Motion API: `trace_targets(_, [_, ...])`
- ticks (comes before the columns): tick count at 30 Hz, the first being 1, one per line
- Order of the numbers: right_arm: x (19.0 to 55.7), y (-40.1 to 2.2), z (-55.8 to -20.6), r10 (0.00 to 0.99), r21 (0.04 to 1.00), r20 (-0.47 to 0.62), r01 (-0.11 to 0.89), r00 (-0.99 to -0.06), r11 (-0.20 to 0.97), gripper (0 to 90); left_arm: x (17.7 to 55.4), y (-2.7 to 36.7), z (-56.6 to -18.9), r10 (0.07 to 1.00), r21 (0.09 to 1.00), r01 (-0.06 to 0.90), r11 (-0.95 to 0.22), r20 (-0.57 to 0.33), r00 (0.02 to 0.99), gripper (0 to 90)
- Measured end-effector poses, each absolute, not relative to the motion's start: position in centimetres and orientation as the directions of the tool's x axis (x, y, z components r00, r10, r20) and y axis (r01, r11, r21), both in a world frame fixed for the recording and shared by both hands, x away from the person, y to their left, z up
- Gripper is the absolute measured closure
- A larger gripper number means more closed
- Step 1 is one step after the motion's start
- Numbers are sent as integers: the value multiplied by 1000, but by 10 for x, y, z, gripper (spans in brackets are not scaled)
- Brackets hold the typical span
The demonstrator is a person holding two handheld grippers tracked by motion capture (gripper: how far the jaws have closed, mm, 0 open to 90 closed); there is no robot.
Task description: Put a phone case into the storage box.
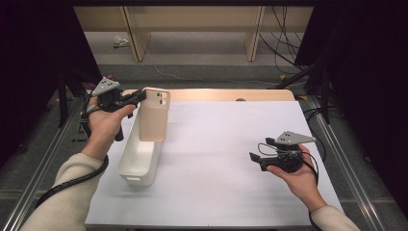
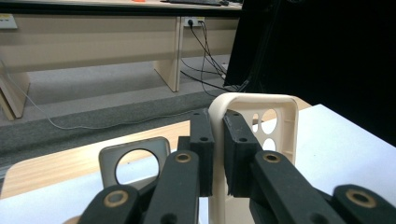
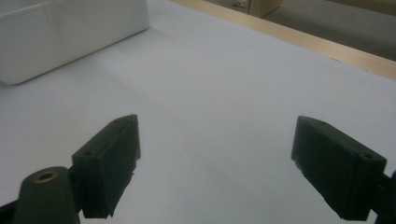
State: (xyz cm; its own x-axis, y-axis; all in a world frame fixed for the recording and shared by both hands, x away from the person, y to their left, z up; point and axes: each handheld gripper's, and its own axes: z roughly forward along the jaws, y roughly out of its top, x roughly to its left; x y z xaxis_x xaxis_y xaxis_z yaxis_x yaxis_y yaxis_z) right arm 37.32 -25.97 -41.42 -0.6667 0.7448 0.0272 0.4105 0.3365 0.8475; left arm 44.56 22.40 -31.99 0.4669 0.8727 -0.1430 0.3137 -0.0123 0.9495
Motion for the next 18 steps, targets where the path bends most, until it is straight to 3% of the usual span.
trace_targets(18, [373, -260, -415, 743, 845, 31, 414, -669, 338, 163, 456, 242, -320, 885, 953, 302, -2, -139, 444, 832])
